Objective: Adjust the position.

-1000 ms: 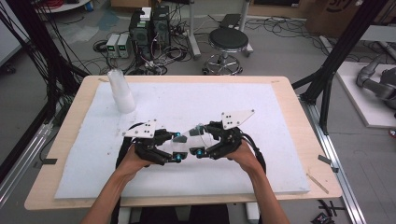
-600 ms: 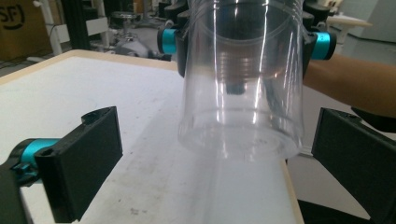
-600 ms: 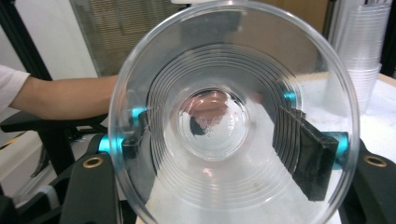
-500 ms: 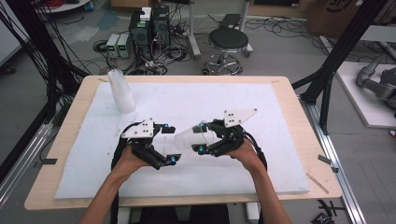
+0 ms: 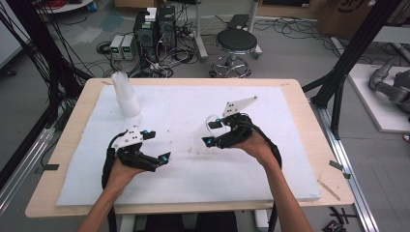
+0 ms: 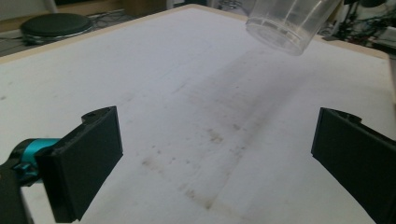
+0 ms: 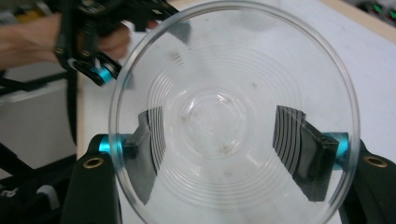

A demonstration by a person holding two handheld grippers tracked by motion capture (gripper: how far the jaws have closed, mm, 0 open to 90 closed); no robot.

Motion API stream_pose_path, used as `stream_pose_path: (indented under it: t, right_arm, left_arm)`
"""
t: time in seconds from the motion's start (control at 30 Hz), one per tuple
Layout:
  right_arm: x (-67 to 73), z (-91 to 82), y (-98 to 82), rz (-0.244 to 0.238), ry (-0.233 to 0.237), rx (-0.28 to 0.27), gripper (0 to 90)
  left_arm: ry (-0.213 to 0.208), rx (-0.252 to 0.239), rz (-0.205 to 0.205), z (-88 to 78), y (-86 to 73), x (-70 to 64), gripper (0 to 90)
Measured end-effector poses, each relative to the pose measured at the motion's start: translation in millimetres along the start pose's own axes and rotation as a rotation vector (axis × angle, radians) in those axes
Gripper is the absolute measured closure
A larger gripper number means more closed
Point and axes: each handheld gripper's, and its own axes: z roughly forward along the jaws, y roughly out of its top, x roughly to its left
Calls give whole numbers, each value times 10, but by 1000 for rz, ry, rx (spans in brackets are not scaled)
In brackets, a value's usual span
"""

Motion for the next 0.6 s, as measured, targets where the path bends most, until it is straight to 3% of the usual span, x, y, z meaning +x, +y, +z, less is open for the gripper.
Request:
stream_pose_path:
  t: [0.33,0.6]
  right_arm:
    - [-97,151,174,51,-128,238,347]
    - [-142,274,235,66,-152,295,348]
  left_arm:
    - [146,20,-46,-157,-285,112,19]
    - [190,8,-76,-167,-419,154,19]
